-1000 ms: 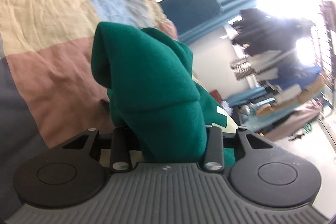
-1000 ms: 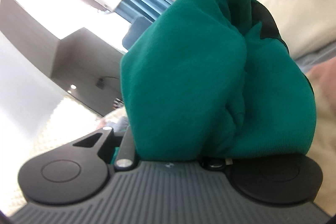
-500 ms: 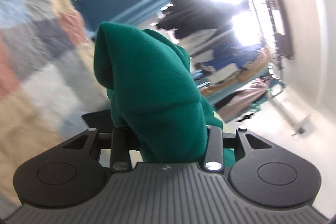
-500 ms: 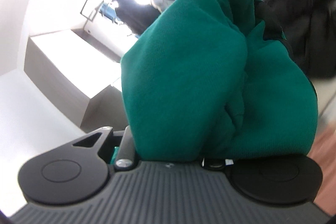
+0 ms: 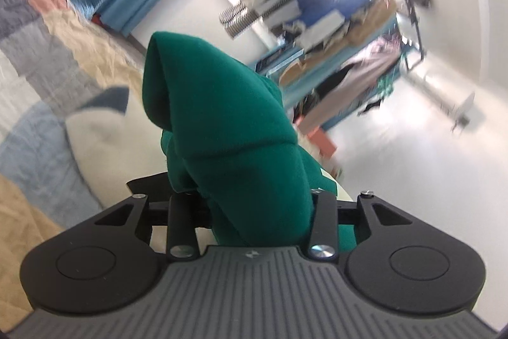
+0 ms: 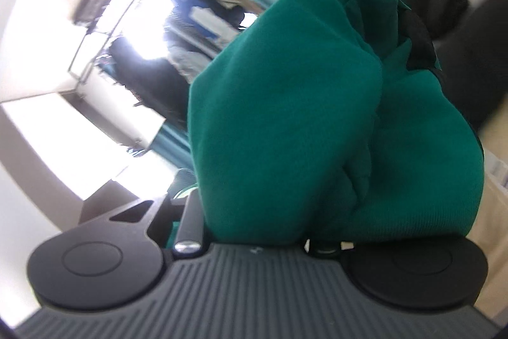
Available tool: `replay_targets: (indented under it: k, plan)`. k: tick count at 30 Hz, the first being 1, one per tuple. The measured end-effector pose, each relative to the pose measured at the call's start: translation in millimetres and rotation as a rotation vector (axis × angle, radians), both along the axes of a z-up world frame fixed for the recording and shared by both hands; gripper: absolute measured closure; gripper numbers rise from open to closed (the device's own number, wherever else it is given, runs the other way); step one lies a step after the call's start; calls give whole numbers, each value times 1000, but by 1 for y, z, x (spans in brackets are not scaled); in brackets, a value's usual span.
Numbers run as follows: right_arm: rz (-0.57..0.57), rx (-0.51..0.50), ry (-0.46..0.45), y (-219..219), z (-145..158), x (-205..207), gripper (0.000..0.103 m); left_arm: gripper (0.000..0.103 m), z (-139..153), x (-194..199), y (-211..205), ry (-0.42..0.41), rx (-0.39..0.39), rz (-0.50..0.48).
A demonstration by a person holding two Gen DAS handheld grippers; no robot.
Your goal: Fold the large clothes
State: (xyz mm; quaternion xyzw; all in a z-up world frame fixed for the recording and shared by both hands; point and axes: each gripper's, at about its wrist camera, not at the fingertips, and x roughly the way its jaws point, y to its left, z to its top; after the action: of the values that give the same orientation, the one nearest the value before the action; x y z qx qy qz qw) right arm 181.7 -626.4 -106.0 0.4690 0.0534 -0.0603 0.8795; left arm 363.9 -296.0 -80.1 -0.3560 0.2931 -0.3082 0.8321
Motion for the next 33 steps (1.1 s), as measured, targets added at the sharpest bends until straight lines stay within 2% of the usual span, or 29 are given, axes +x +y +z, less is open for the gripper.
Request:
replay_targets:
  k: [3, 4, 9, 13, 17, 21, 25, 29, 31, 33]
  plan:
    - [-18, 34, 12, -5, -36, -3, 73, 58, -38, 8, -9, 8, 26, -38]
    - [-20, 40, 20, -6, -48, -5, 73, 58, -54, 22, -6, 10, 38, -45]
    - [-21, 75, 49, -5, -106, -12, 73, 58, -119, 30, -6, 17, 104, -83]
    - [-39, 109, 54, -5, -147, -17, 73, 56, -151, 27, -7, -20, 172, -117]
    - [-66, 98, 17, -12, -154, -21, 73, 55, -167, 20, -1, -59, 199, -139]
    - [-72, 112, -4, -18, -160, -15, 71, 52, -172, 20, 1, -35, 184, -142]
    - [-98, 91, -12, -11, -168, -21, 70, 48, -177, 12, 3, -18, 212, -132]
    - [-115, 117, -33, -15, -167, -16, 69, 44, -177, 8, 2, -16, 236, -133]
    - [-120, 131, -22, -16, -163, -13, 67, 37, -173, 7, 3, 10, 248, -146]
    - [-133, 162, 1, -17, -158, -12, 62, 23, -173, 6, 6, 46, 232, -173]
